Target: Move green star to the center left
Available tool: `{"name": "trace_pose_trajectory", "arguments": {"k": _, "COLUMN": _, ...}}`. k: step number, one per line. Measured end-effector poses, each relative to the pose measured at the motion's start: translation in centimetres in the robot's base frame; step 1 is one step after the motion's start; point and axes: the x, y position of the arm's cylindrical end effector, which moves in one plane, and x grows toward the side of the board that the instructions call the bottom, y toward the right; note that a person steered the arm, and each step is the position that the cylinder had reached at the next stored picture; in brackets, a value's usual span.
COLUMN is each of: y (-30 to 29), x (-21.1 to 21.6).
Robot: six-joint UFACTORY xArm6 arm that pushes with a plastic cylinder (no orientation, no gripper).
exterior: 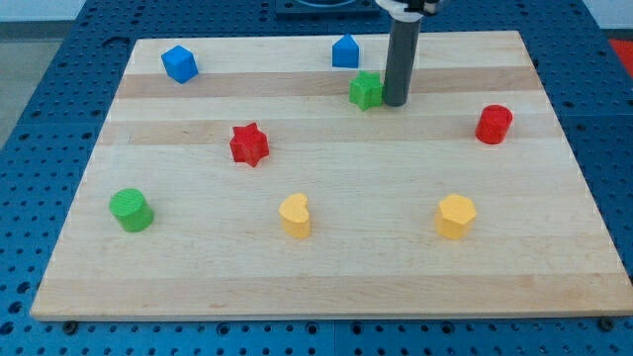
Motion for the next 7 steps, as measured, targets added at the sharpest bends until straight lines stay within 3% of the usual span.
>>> {"name": "trace_pose_trajectory", "arguments": {"k": 5, "y": -13.1, "x": -0.2}}
{"name": "trace_pose_trajectory", "arguments": {"k": 7, "y": -12.2, "x": 2.3}}
